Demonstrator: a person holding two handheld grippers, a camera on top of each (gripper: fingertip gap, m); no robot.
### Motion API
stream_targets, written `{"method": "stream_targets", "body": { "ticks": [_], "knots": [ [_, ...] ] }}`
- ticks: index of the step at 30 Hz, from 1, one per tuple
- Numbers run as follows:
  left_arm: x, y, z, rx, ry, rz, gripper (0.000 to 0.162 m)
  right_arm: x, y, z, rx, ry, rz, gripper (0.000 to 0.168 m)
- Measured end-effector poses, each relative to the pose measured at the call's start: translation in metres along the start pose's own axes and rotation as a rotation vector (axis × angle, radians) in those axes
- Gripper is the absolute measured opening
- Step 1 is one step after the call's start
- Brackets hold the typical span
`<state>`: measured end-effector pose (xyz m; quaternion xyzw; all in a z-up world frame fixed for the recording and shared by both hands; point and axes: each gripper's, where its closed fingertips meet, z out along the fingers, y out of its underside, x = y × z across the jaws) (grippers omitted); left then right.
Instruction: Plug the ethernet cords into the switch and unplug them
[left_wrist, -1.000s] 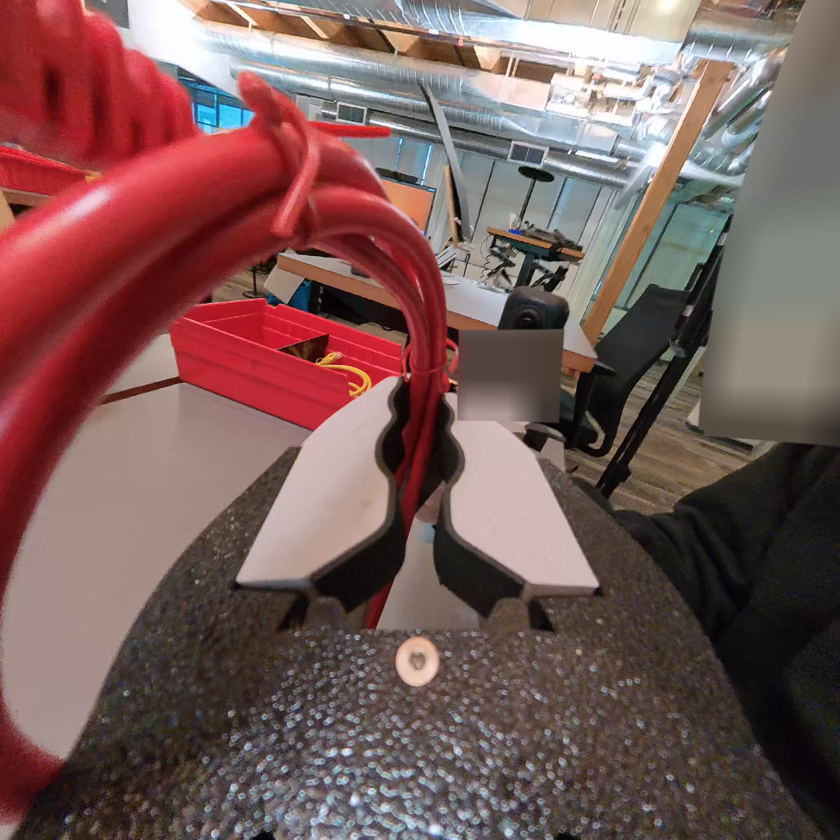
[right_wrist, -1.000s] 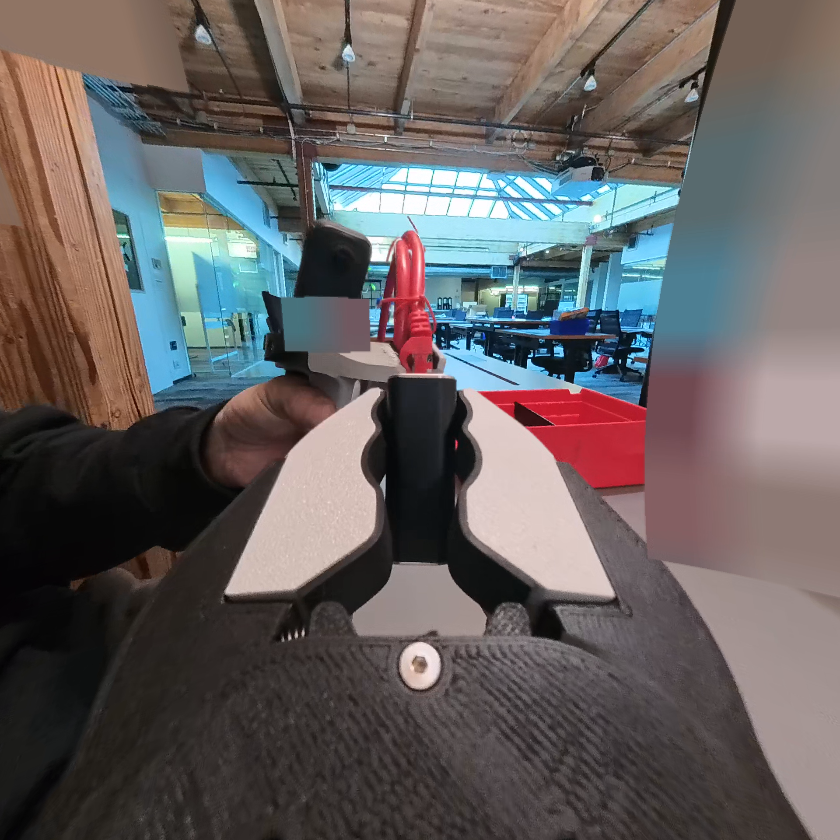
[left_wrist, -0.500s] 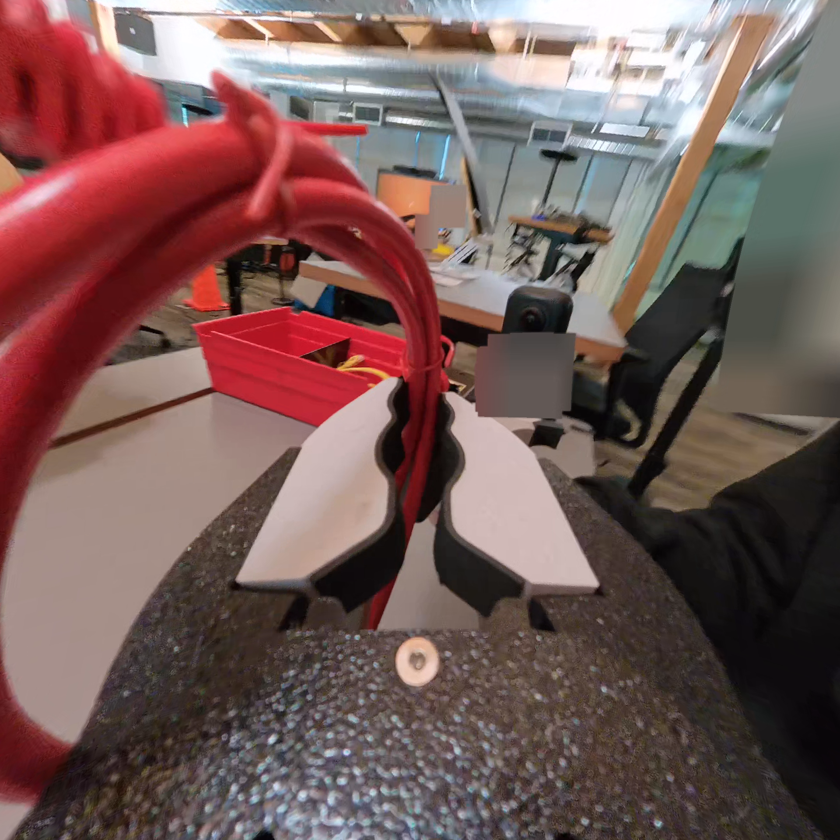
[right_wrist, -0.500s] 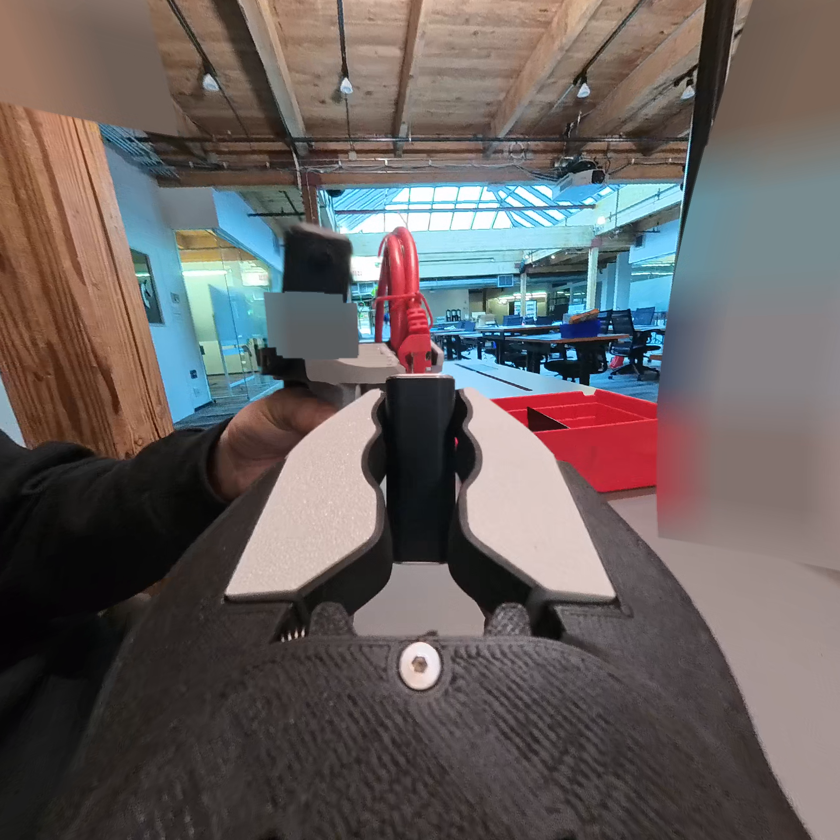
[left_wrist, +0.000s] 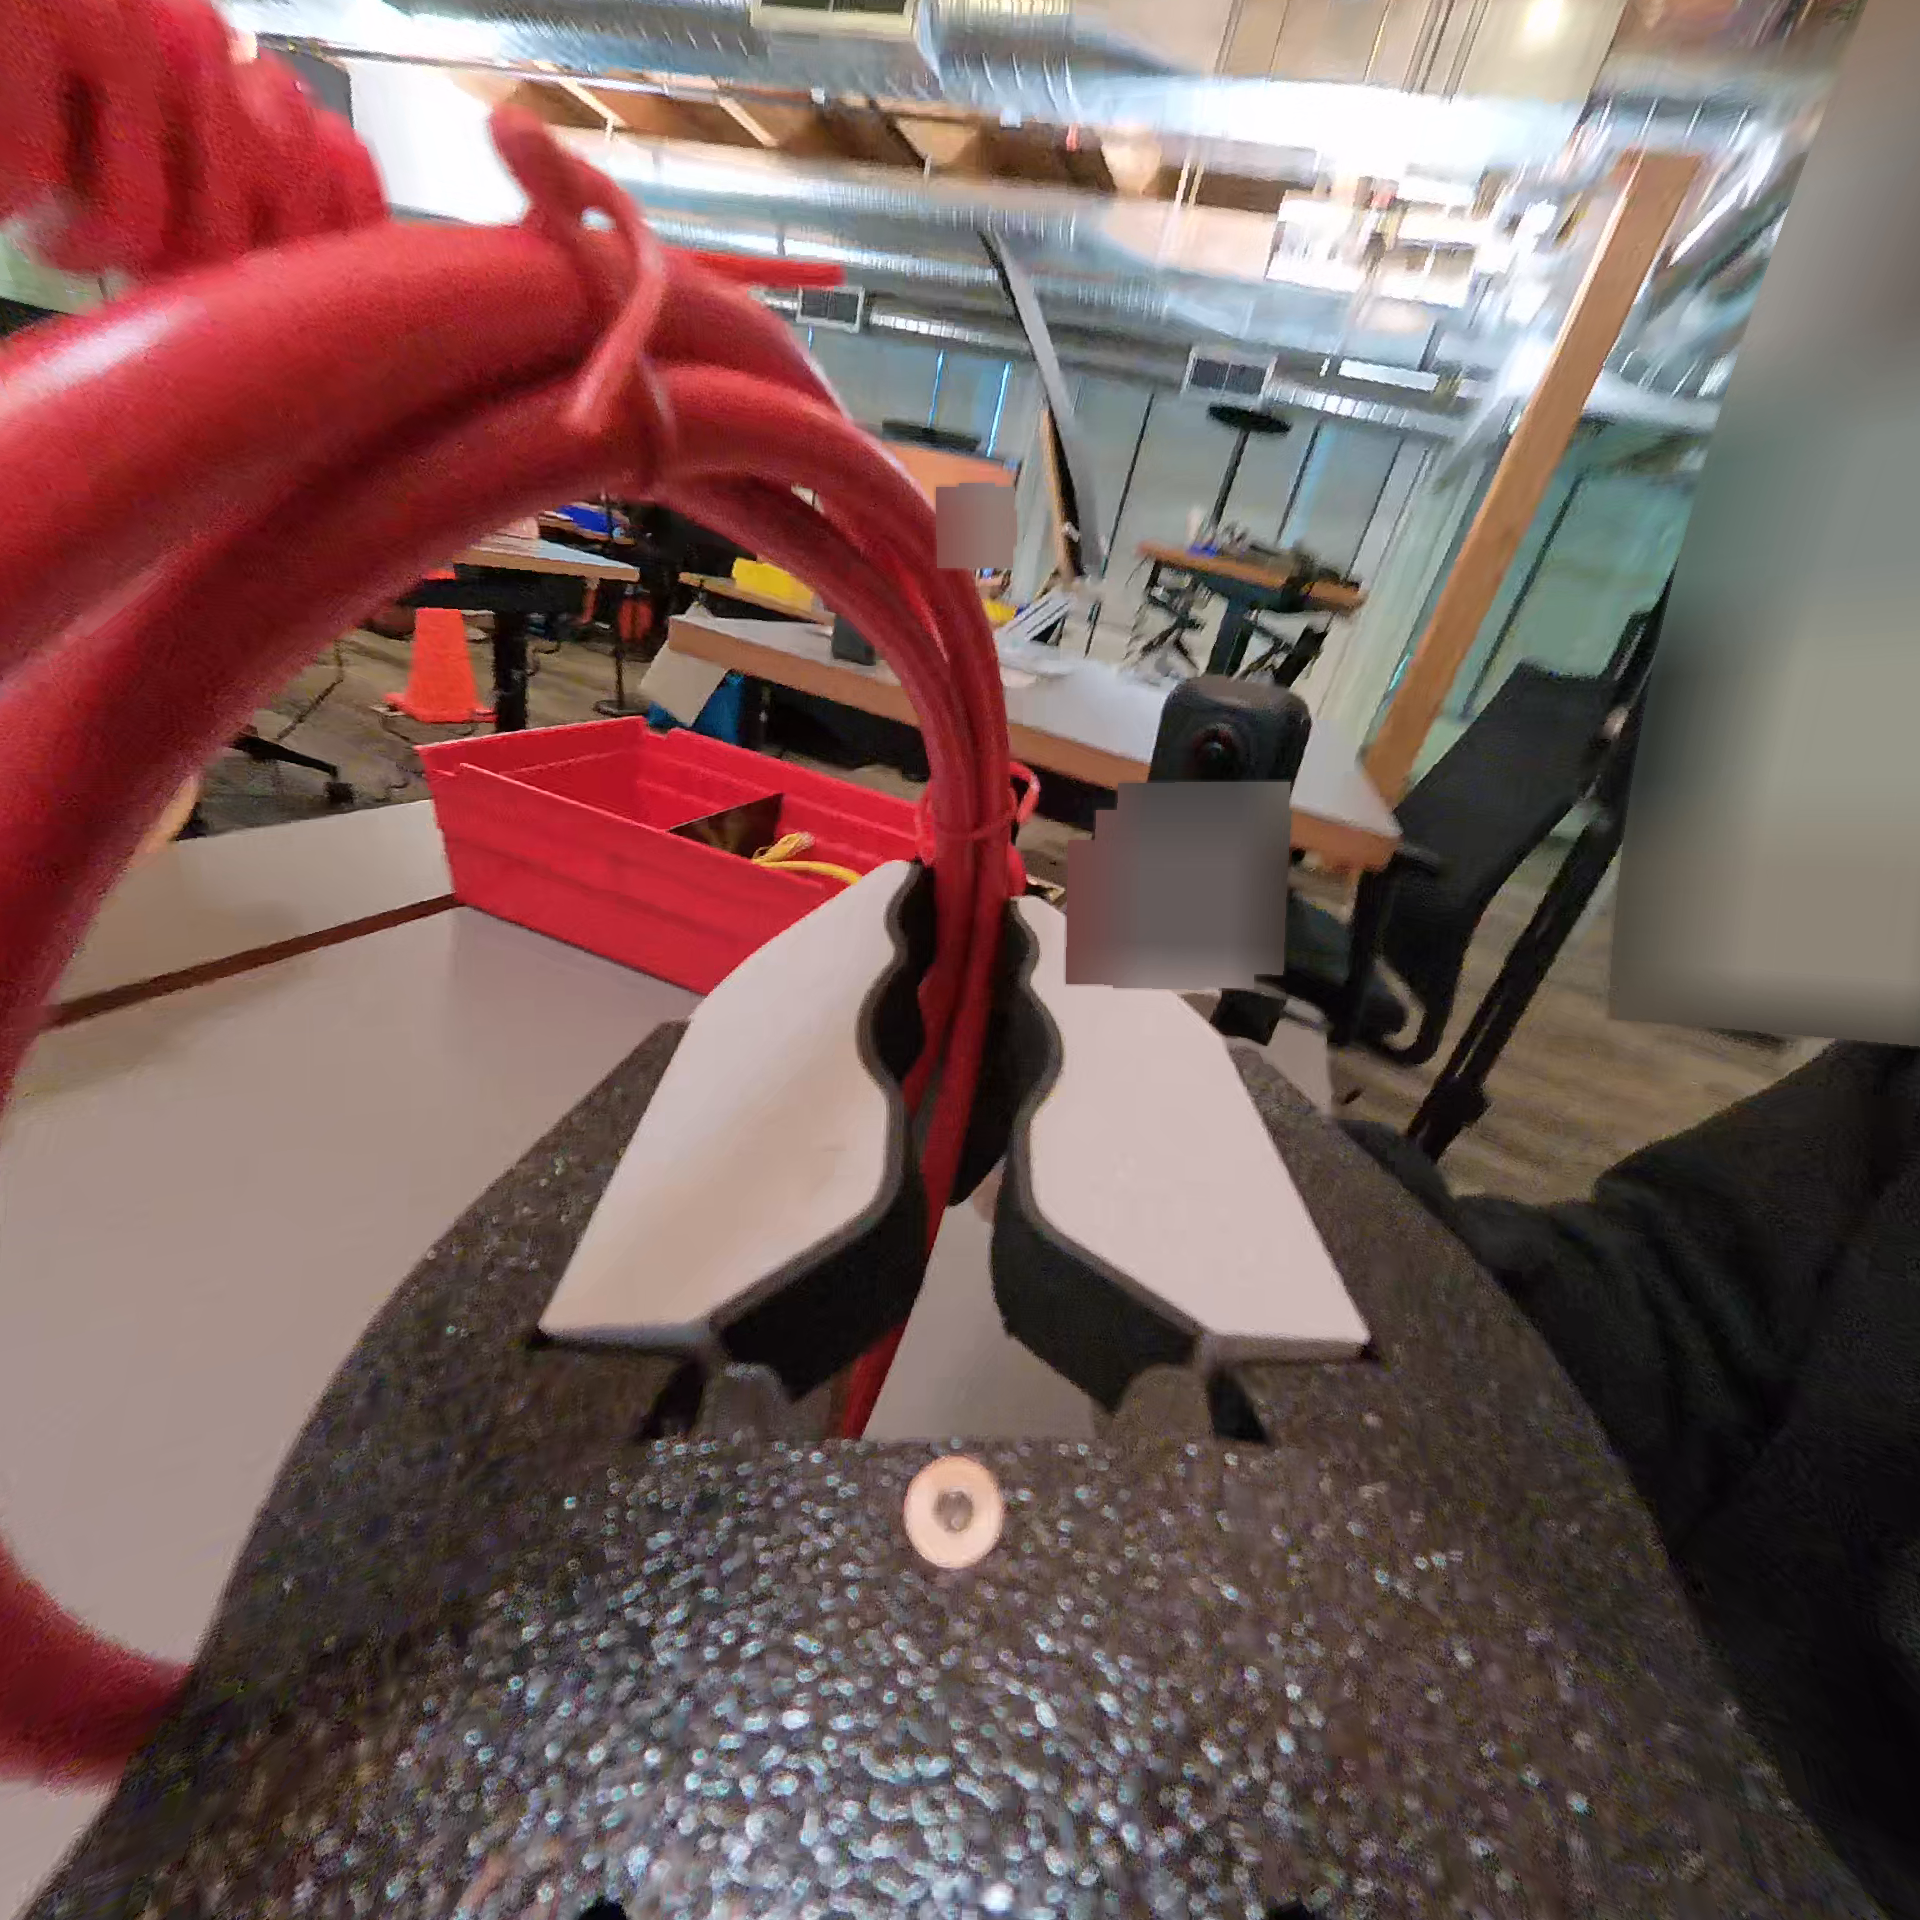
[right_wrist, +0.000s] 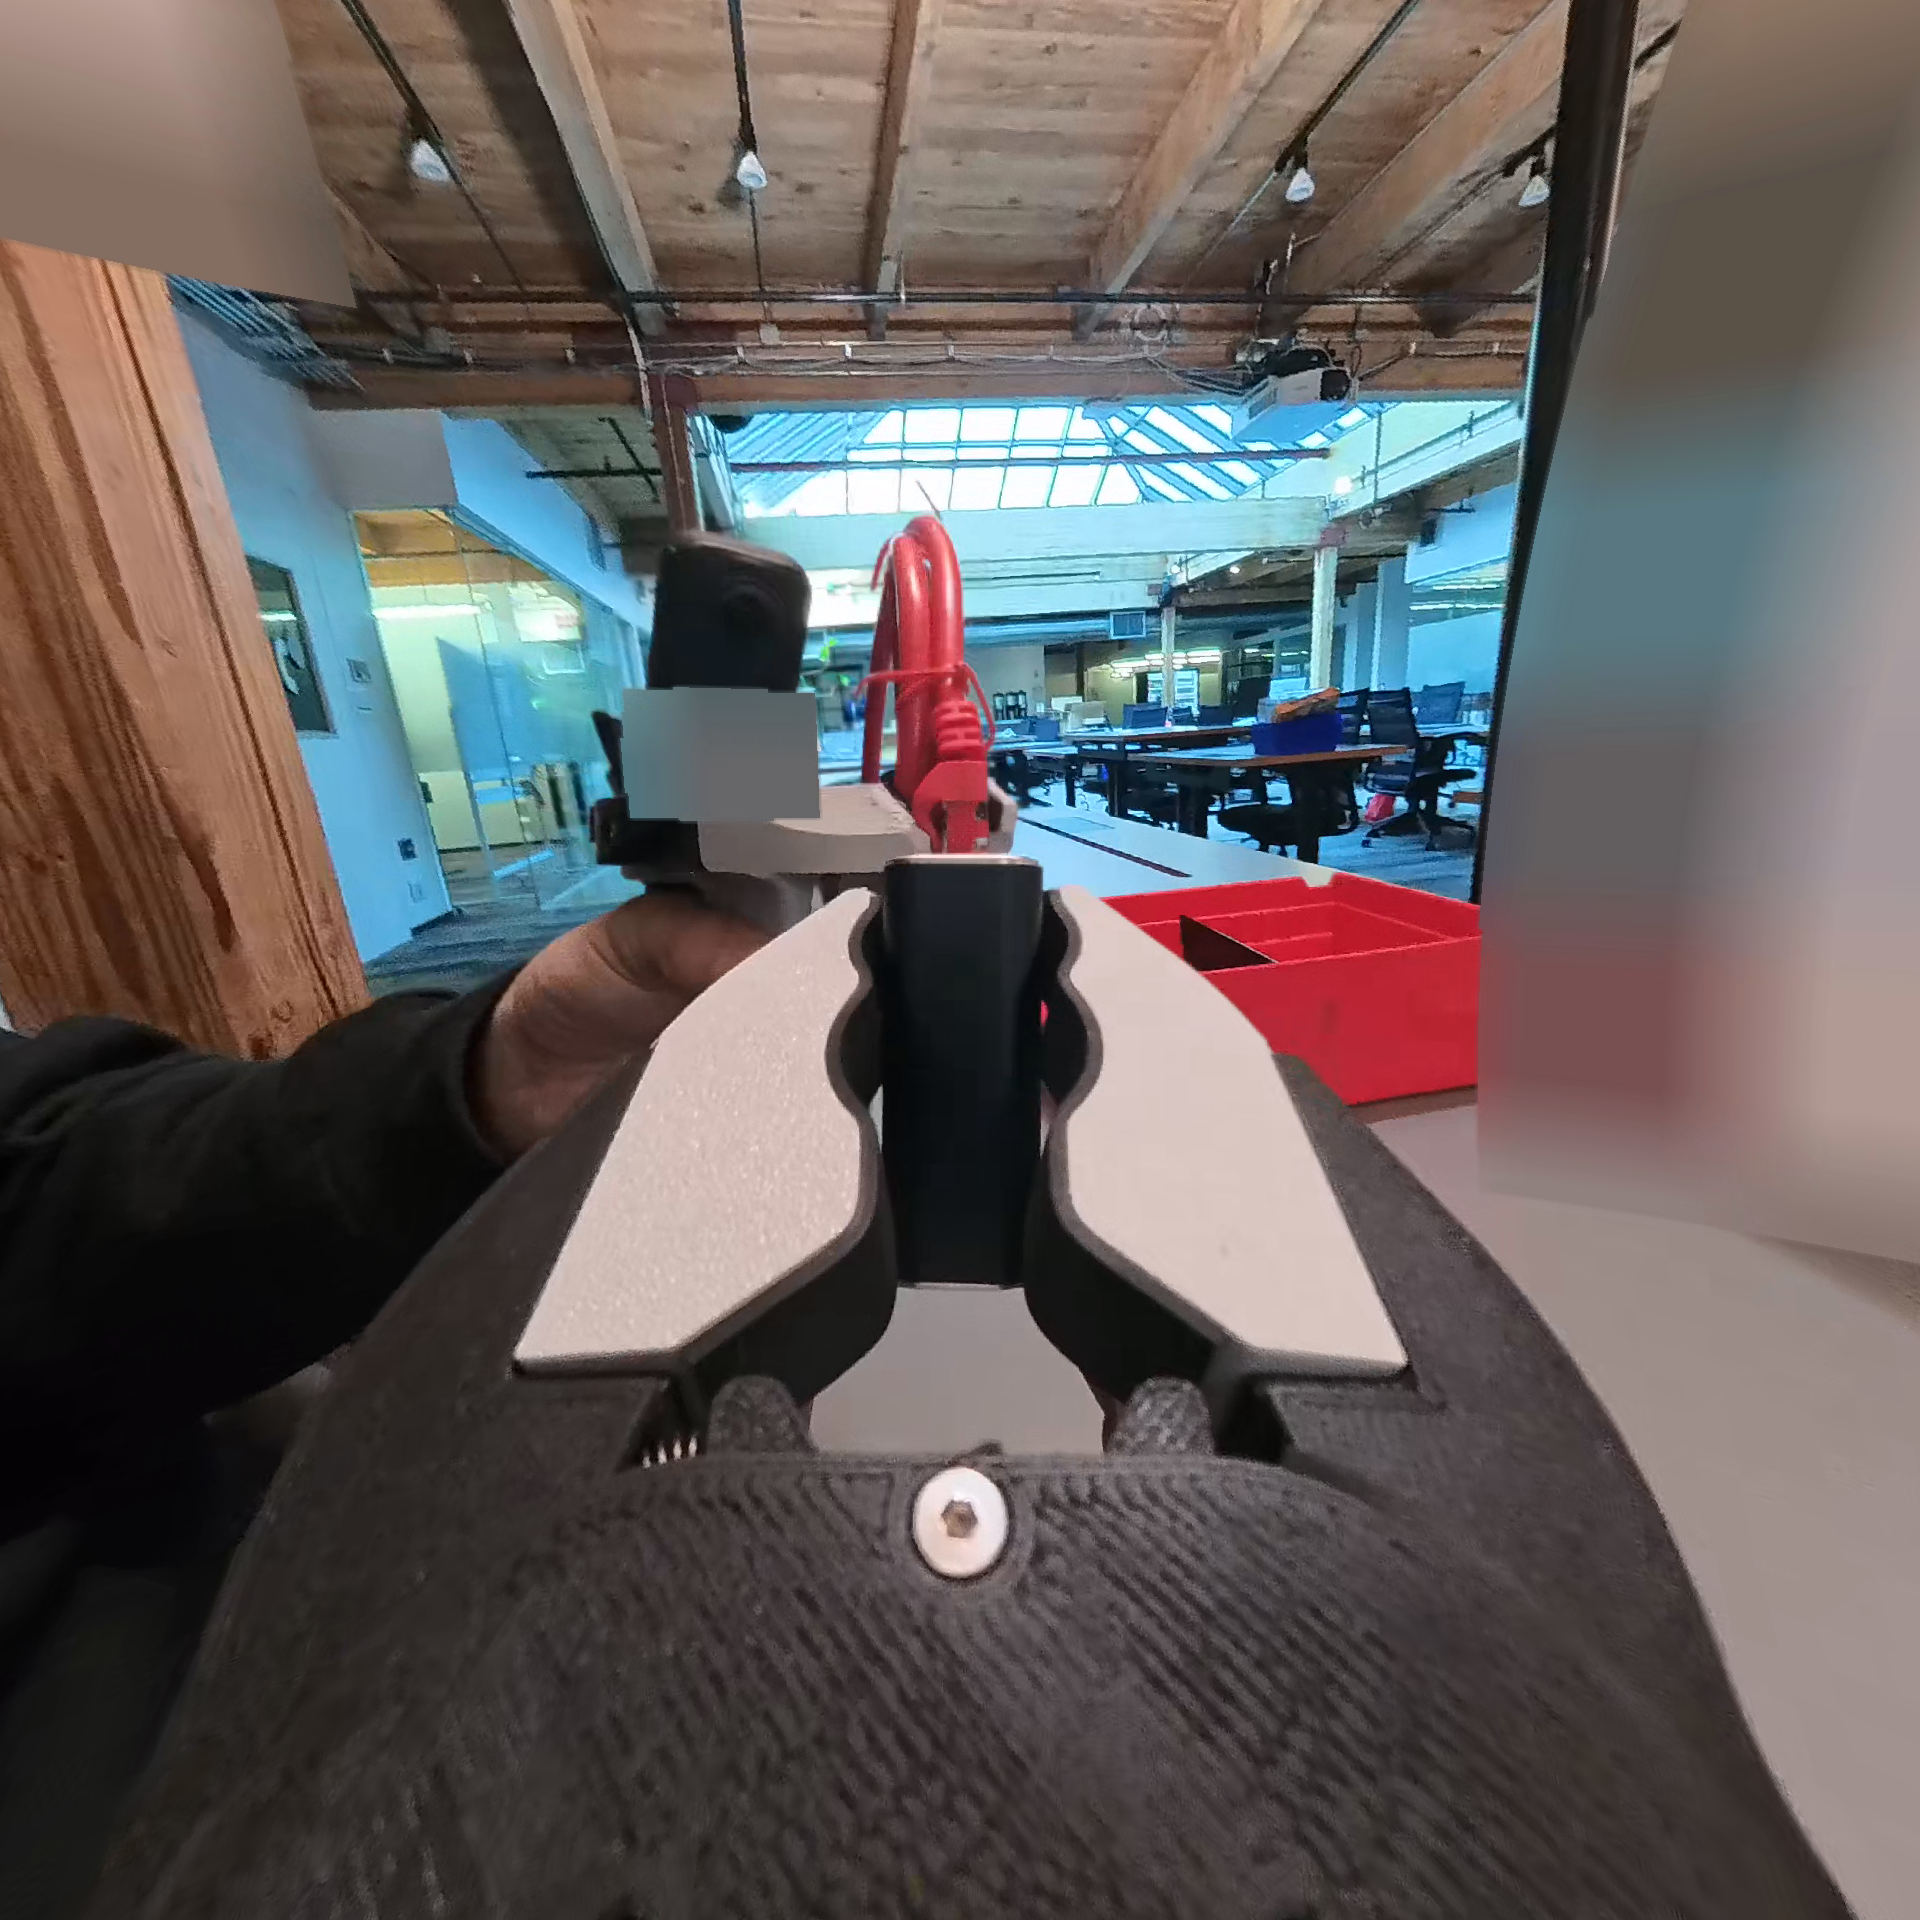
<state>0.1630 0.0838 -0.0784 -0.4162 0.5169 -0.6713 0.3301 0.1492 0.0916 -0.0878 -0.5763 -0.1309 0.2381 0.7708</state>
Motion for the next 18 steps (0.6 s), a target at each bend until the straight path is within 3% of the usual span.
{"method": "stream_targets", "body": {
  "ticks": [4,10,14,16,18],
  "knots": [
    [-0.002,-0.001,0.004,0.075,0.041,-0.140,0.010,0.003,-0.003,-0.002,0.005,0.020,0.006,0.030],
    [0.000,-0.003,0.007,0.007,-0.007,-0.006,0.012,0.004,-0.005,-0.003,0.025,0.027,0.018,0.029],
    [-0.005,-0.002,0.009,0.029,0.007,-0.097,0.012,0.008,-0.004,-0.004,0.004,0.057,0.001,0.030],
    [-0.005,0.000,0.009,0.014,-0.021,-0.037,0.012,0.009,-0.003,-0.004,0.032,0.038,0.057,0.029],
    [-0.005,0.004,0.008,-0.087,-0.086,0.152,0.011,0.010,0.006,-0.005,-0.026,0.027,0.024,0.029]
  ]
}}
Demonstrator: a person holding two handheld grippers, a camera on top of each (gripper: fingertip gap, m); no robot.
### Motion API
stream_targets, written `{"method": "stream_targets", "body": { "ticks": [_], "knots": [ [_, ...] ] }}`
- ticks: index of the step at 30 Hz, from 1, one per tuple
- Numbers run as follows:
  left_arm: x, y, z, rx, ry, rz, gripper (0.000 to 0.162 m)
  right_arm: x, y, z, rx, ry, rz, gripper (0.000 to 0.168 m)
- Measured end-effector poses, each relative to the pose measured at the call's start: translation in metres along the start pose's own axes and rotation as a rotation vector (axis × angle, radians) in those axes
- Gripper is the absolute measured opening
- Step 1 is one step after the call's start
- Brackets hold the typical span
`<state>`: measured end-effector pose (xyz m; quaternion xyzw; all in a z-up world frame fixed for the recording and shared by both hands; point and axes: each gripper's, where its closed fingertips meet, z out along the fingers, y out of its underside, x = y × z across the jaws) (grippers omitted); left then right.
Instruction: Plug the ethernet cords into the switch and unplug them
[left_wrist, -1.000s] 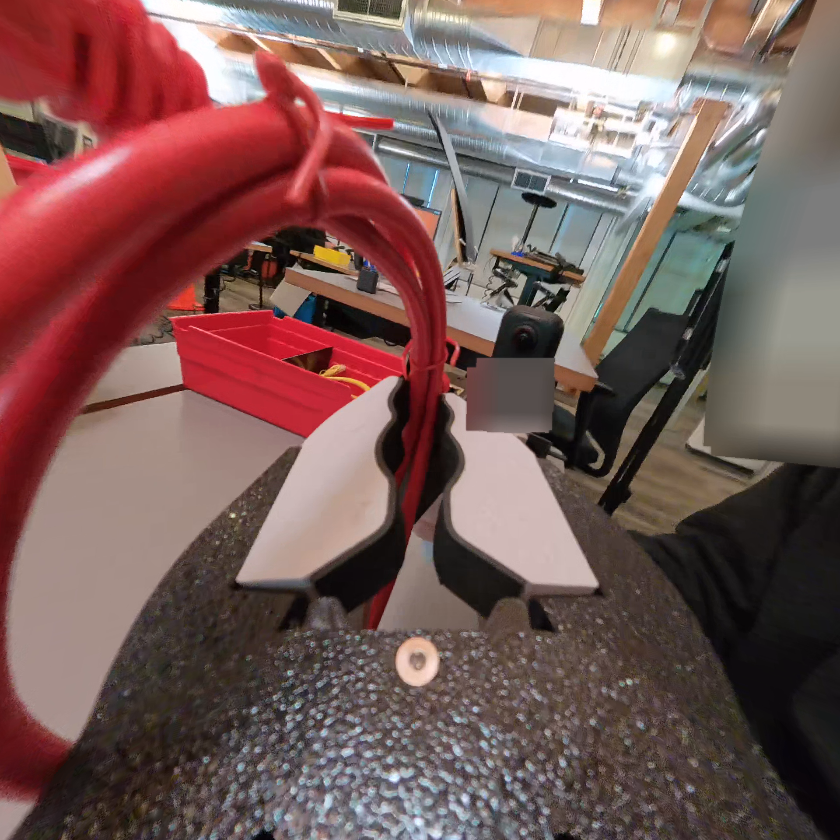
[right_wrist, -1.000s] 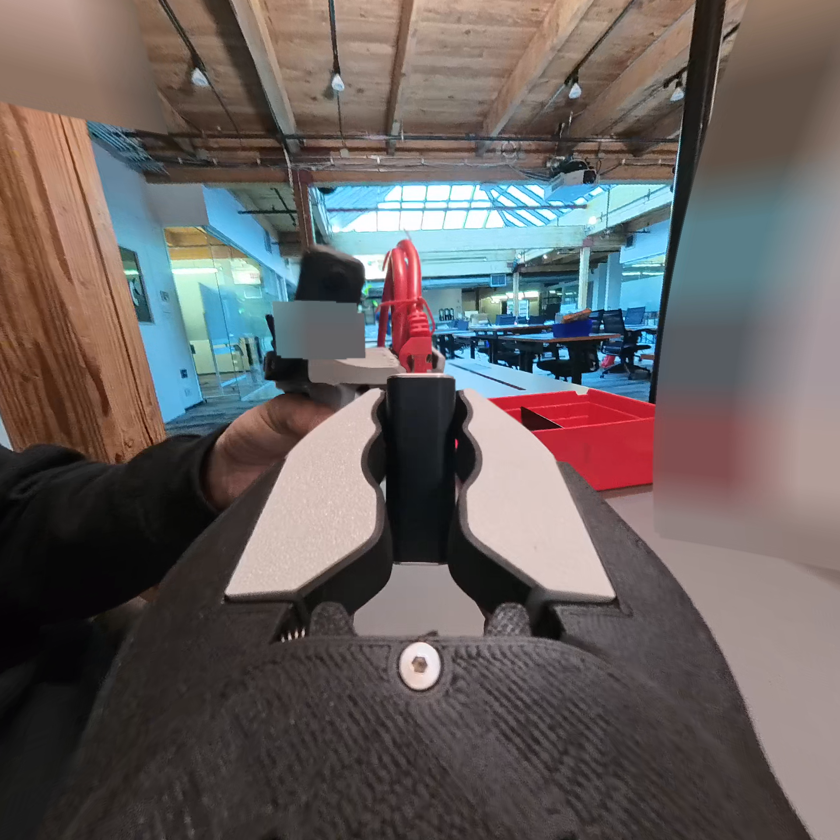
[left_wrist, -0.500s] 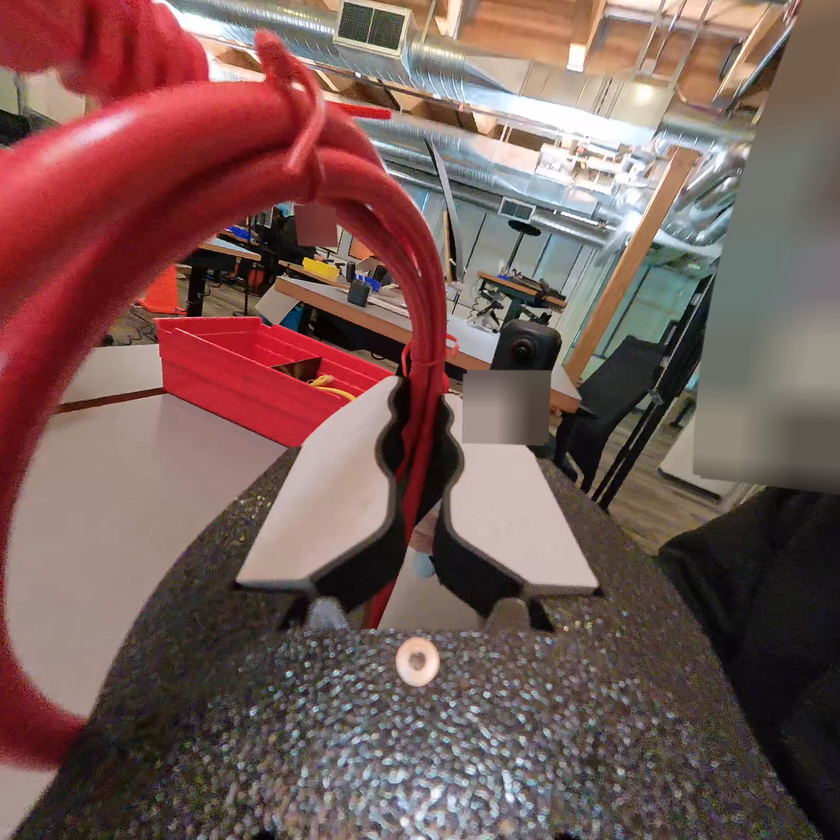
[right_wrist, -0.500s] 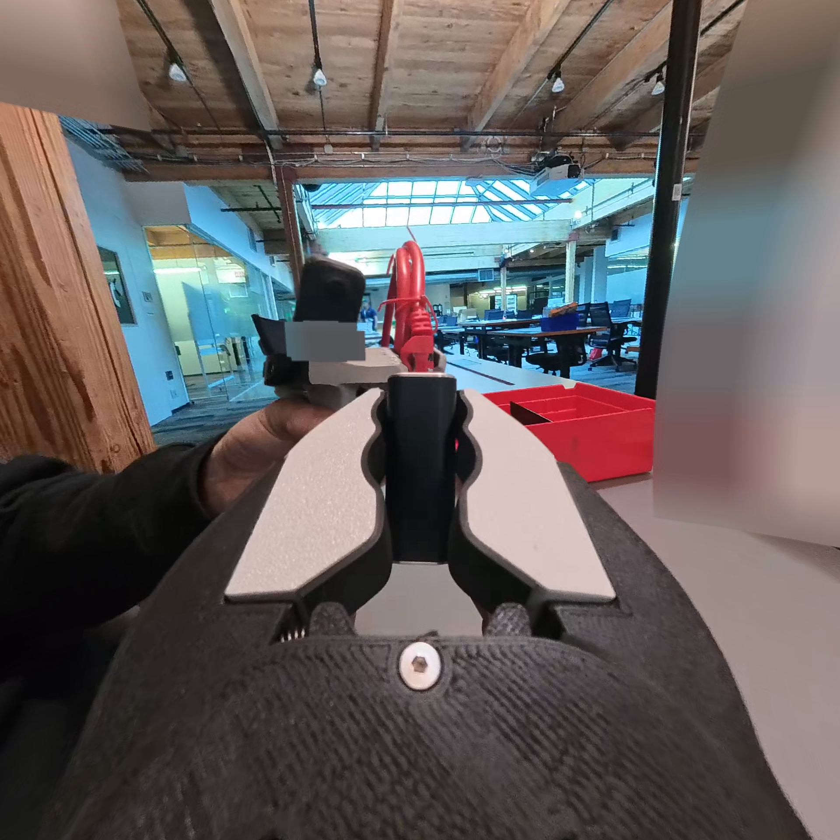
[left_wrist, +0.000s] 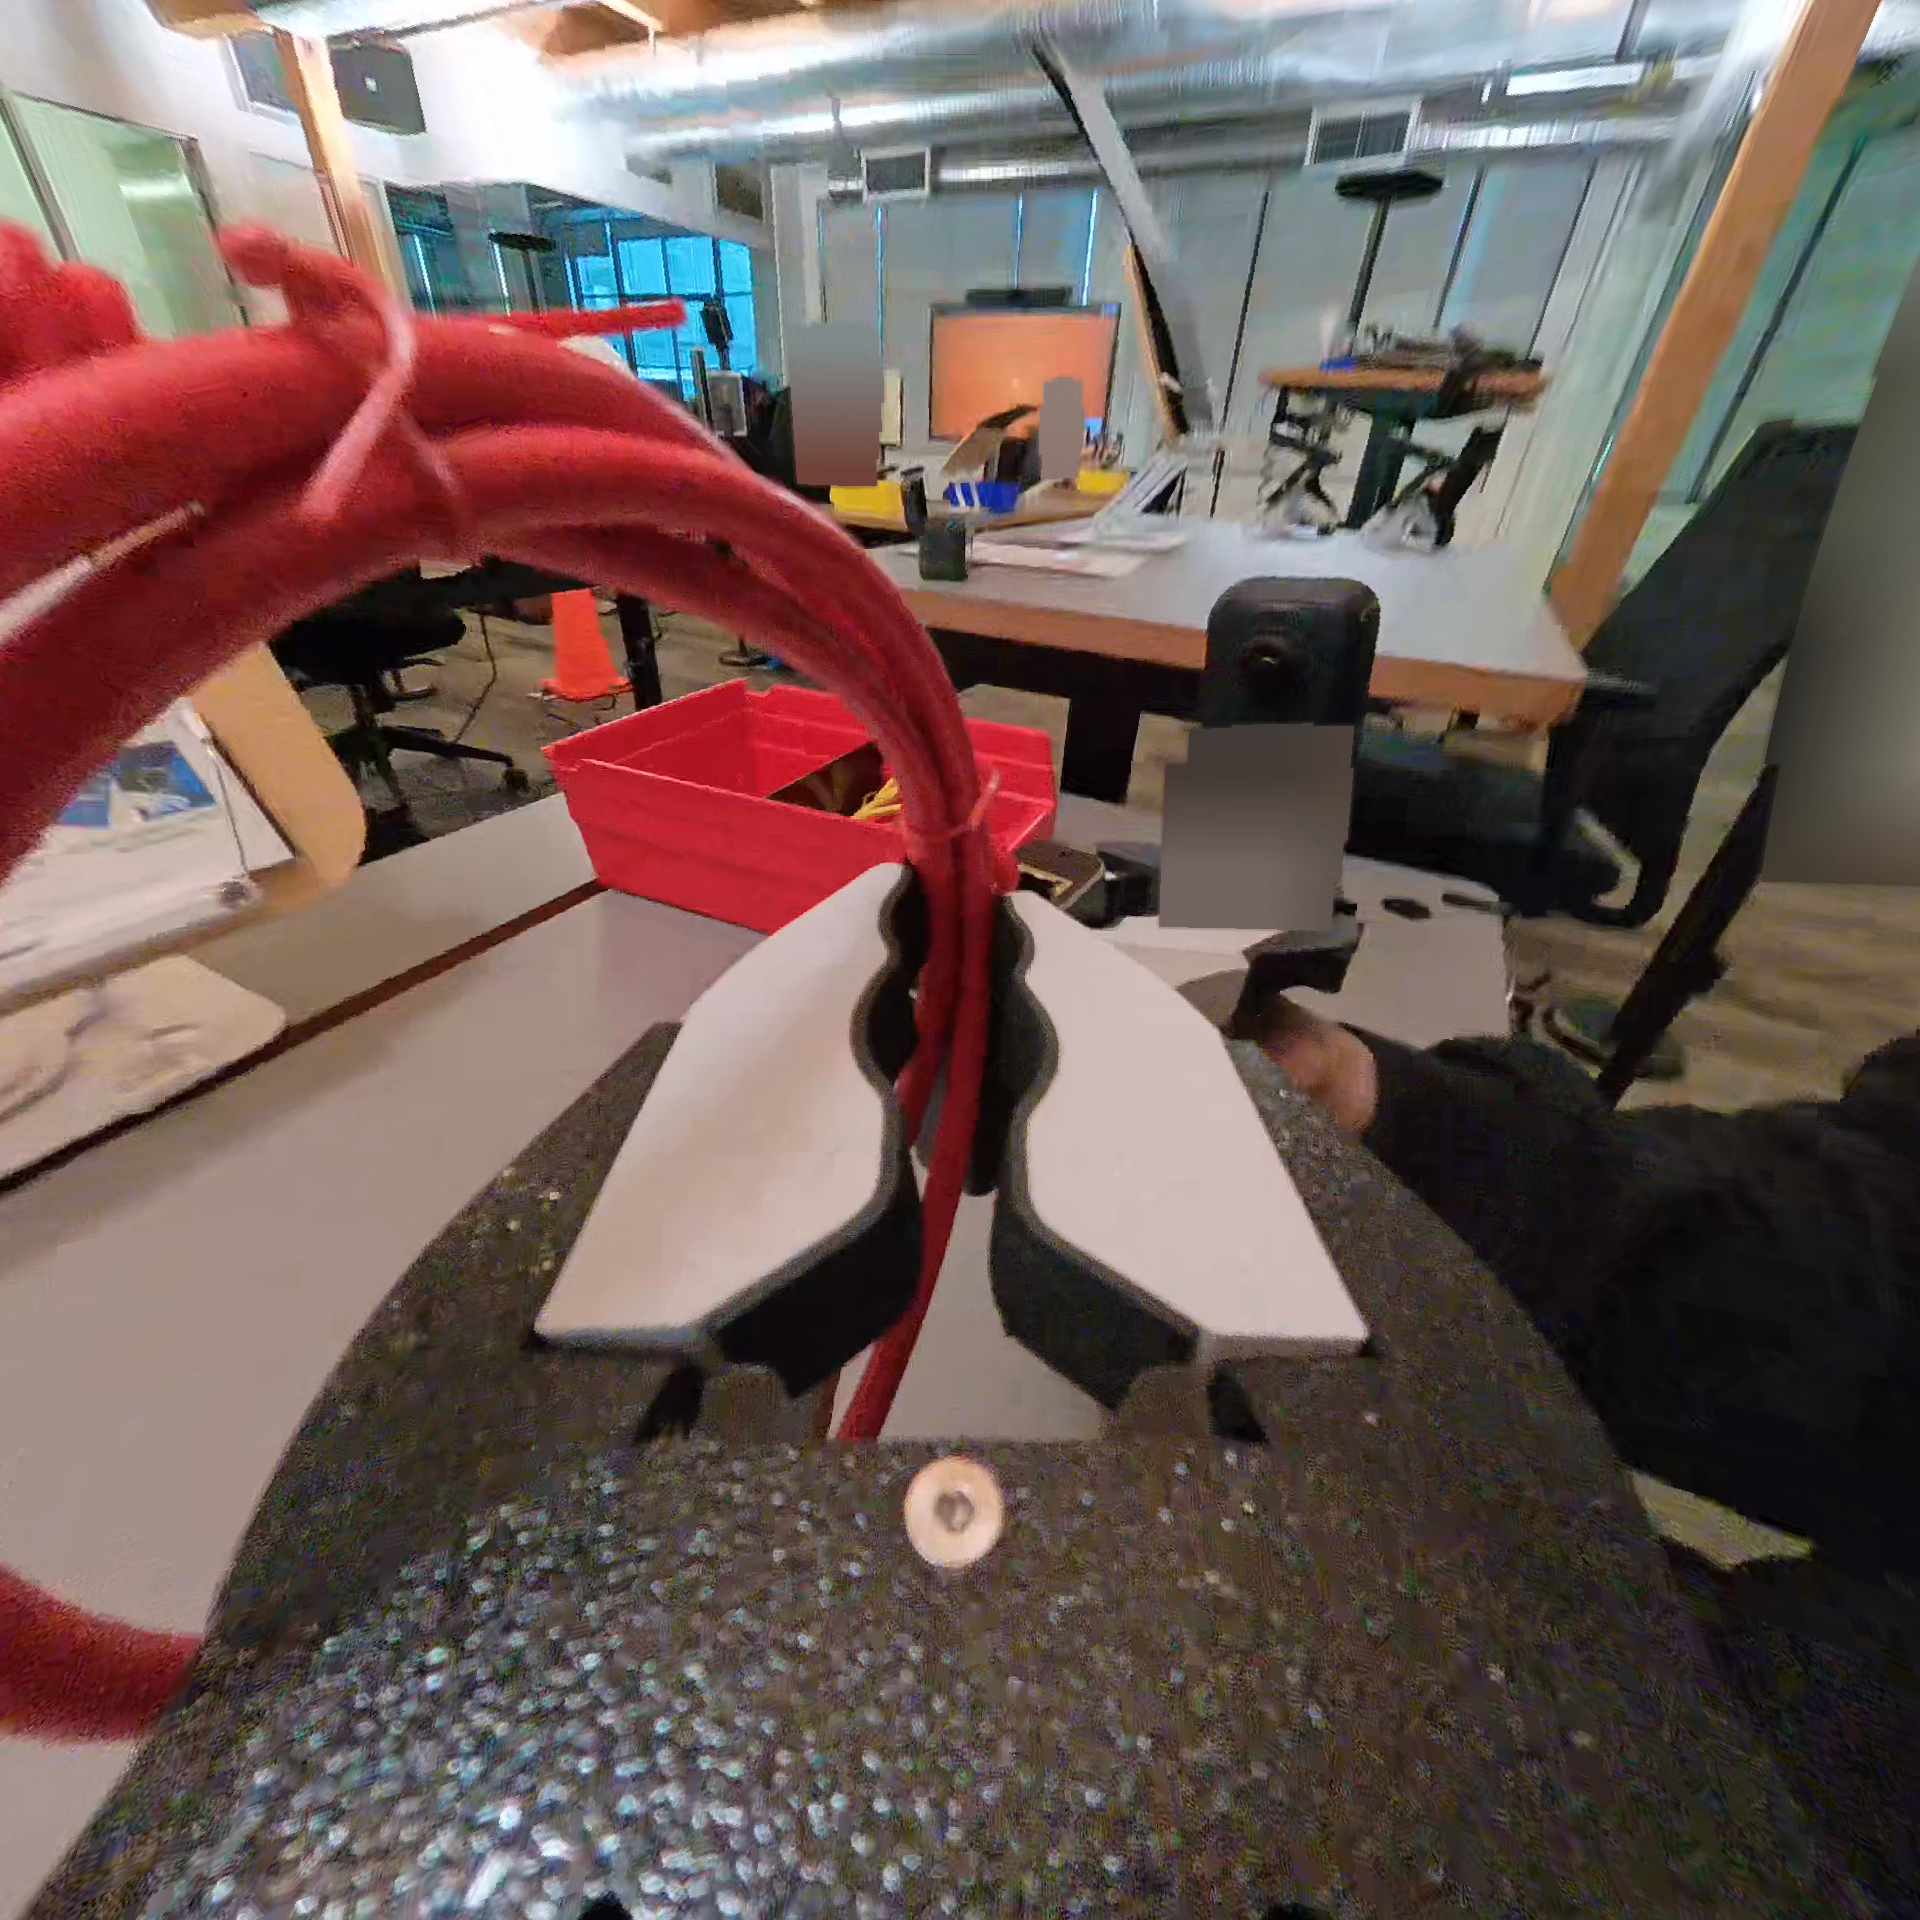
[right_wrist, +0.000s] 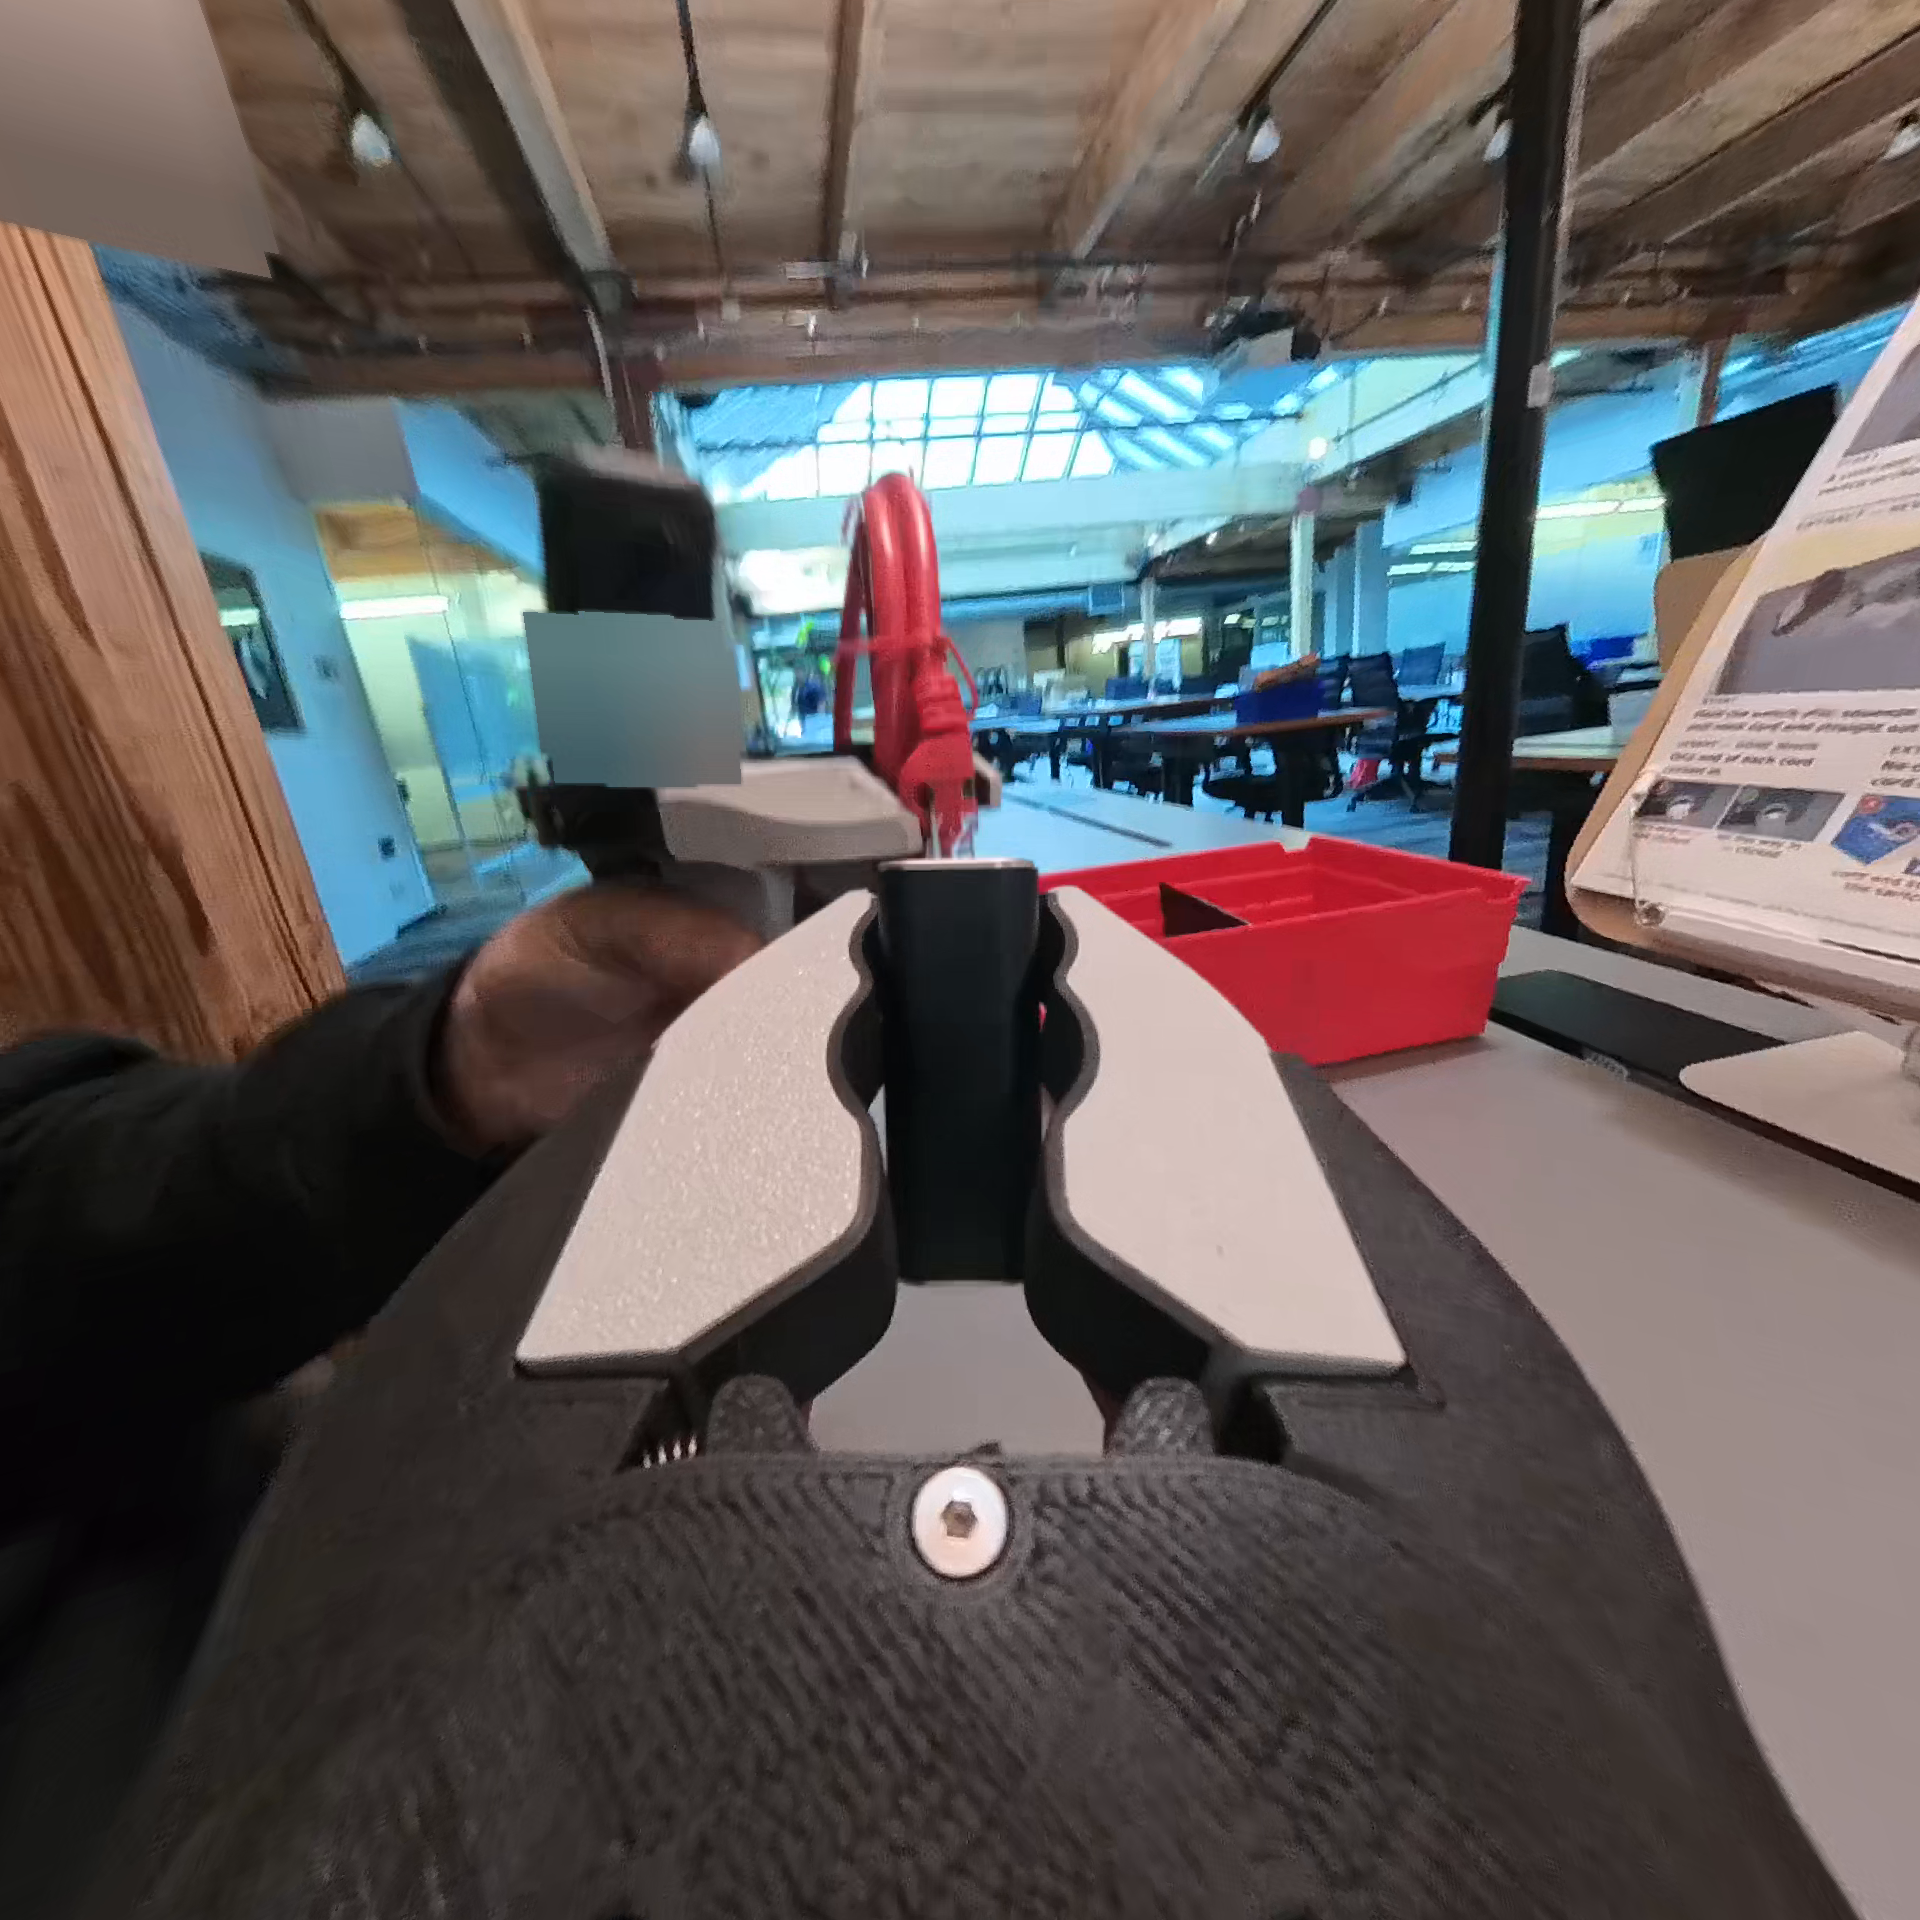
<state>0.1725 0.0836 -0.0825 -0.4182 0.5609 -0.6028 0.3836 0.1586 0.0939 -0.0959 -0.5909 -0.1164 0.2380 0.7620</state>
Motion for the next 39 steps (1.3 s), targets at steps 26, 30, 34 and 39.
{"method": "stream_targets", "body": {
  "ticks": [26,30,34,39],
  "knots": [
    [0.011,-0.036,0.043,-0.039,0.140,0.120,0.013,0.097,-0.044,-0.140,-0.200,0.643,-0.196,0.027],
    [0.008,-0.026,0.025,-0.037,0.143,0.107,0.012,0.151,-0.059,-0.200,-0.417,0.829,-0.244,0.027],
    [0.004,-0.025,0.010,-0.001,0.145,0.073,0.012,0.223,-0.081,-0.225,-0.646,0.862,-0.319,0.027],
    [0.000,-0.022,0.002,0.026,0.151,0.029,0.012,0.316,-0.080,-0.240,-0.881,0.921,-0.371,0.027]
  ]
}}
